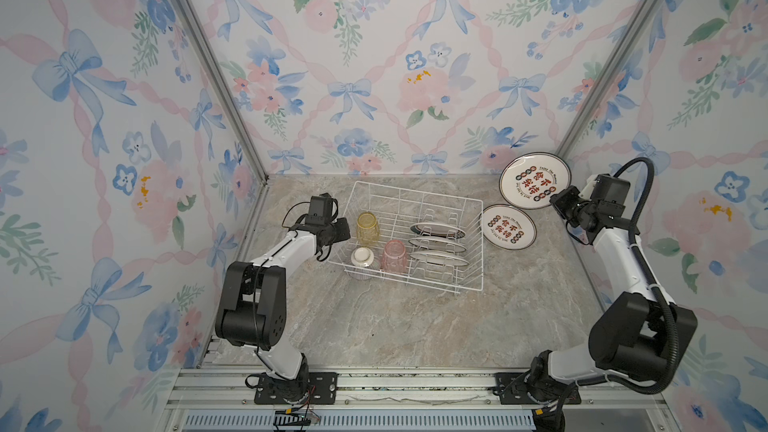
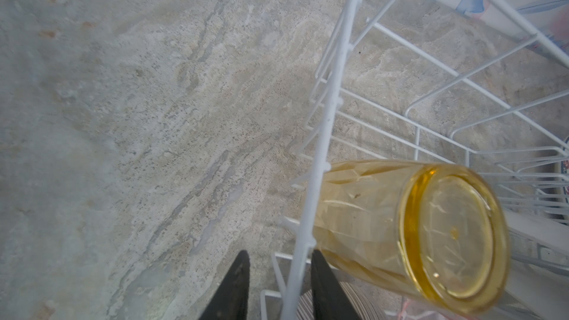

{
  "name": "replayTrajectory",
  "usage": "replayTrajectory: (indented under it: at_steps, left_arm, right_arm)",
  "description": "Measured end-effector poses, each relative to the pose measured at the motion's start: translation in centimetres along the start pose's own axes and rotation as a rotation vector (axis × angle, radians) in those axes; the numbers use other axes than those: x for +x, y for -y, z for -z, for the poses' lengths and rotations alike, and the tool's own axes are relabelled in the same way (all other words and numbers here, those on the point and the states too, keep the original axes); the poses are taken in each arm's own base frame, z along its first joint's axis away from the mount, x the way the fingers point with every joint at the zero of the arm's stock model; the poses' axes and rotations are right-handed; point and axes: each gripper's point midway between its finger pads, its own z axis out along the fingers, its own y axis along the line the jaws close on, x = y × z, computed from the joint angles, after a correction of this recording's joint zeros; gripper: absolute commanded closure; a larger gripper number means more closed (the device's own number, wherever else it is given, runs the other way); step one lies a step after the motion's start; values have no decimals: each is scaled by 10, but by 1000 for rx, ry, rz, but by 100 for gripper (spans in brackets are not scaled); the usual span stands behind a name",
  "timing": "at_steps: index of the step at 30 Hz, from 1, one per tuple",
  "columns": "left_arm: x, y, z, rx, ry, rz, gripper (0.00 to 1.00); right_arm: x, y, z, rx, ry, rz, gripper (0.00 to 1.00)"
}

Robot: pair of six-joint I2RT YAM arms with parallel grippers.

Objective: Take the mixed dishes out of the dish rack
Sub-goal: 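Lower the held plate onto the printed plate on the table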

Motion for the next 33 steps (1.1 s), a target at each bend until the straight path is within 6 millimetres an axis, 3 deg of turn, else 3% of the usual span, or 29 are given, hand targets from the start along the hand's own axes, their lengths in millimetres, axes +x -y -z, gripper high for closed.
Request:
replayTrajectory:
  at_steps: [4,14,20,33]
  left_arm:
    - [0,0,0,0,0,0,65]
    - [0,0,0,0,0,0,65]
    - [0,0,0,-1,0,3,65]
    - [0,0,0,-3,1,2,65]
  right_arm:
    - [24,32,-14,45,-77,-115,100]
    - [66,60,-42,53,-212,-251,100]
    - [99,89,-56,99,-281,-313,100]
    - [114,105,-73,111,-313,-330,100]
